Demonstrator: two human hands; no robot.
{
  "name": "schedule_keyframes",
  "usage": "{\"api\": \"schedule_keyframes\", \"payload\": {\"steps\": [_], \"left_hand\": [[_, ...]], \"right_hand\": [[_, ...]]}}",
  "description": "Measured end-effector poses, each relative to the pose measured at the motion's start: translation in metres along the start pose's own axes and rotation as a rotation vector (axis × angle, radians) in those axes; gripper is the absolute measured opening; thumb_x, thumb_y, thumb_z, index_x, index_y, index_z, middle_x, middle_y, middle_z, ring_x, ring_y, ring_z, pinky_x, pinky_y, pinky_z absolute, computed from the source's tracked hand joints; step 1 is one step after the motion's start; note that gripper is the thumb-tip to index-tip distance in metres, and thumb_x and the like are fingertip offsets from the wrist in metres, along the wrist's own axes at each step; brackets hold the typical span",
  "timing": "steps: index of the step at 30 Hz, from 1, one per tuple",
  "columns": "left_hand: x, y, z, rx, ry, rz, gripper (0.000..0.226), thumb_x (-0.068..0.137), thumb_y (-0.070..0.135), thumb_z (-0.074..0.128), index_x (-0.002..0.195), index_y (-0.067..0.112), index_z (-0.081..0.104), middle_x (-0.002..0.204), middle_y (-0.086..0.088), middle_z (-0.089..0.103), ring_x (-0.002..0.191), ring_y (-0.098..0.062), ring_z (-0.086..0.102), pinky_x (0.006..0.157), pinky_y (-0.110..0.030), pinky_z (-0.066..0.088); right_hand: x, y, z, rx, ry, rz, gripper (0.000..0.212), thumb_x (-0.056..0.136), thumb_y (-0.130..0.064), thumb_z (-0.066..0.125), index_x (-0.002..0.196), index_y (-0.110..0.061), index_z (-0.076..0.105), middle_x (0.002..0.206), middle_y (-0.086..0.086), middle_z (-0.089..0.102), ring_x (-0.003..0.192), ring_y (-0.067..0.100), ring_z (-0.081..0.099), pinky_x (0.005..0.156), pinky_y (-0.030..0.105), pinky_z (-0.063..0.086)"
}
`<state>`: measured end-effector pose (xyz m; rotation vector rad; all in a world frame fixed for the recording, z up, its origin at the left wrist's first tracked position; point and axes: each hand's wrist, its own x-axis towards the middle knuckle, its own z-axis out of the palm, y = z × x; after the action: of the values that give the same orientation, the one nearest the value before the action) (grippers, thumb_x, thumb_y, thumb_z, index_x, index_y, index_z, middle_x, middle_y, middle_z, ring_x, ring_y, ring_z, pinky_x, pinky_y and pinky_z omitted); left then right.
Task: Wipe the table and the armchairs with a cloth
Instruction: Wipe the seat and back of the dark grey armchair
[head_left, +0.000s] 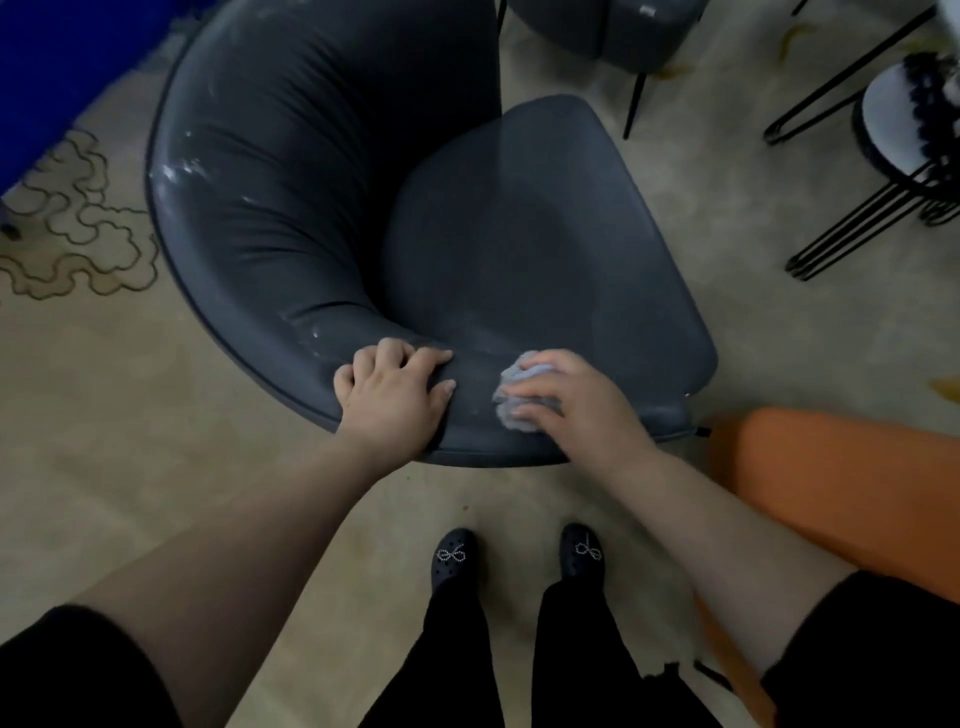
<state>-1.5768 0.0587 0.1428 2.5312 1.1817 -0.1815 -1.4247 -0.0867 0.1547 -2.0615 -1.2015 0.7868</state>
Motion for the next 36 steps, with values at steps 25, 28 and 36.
{"api": "schedule_keyframes", "payload": {"steps": [25, 28, 36], "left_hand": [[0.012, -0.028, -0.04, -0.019, -0.392, 0.243, 0.098, 0.063, 0.045, 0.081, 0.144, 0.045, 0.026, 0.131, 0.012, 0.028, 0.124, -0.015, 0.021, 0.094, -0.029, 0.013], [0.013, -0.031, -0.037, -0.025, -0.38, 0.257, 0.097, 0.063, 0.046, 0.081, 0.143, 0.046, 0.026, 0.13, 0.013, 0.028, 0.122, -0.013, 0.02, 0.092, -0.028, 0.011], [0.014, -0.033, -0.034, -0.042, -0.356, 0.256, 0.097, 0.062, 0.046, 0.082, 0.142, 0.047, 0.028, 0.126, 0.014, 0.028, 0.121, -0.013, 0.021, 0.092, -0.028, 0.011]], "right_hand": [[0.008, -0.041, 0.044, 0.073, 0.111, 0.013, 0.023, 0.078, -0.015, 0.074, 0.101, -0.012, 0.074, 0.123, 0.001, 0.055, 0.111, 0.007, 0.049, 0.093, 0.002, 0.027], [0.004, -0.036, 0.036, 0.048, 0.05, -0.028, 0.027, 0.08, -0.011, 0.071, 0.107, -0.014, 0.072, 0.127, 0.0, 0.053, 0.118, 0.01, 0.047, 0.101, 0.013, 0.03], [-0.024, 0.017, -0.022, -0.021, 0.256, 0.202, 0.02, 0.08, -0.002, 0.071, 0.099, -0.007, 0.074, 0.119, 0.007, 0.056, 0.112, 0.018, 0.054, 0.094, -0.001, 0.027]]}}
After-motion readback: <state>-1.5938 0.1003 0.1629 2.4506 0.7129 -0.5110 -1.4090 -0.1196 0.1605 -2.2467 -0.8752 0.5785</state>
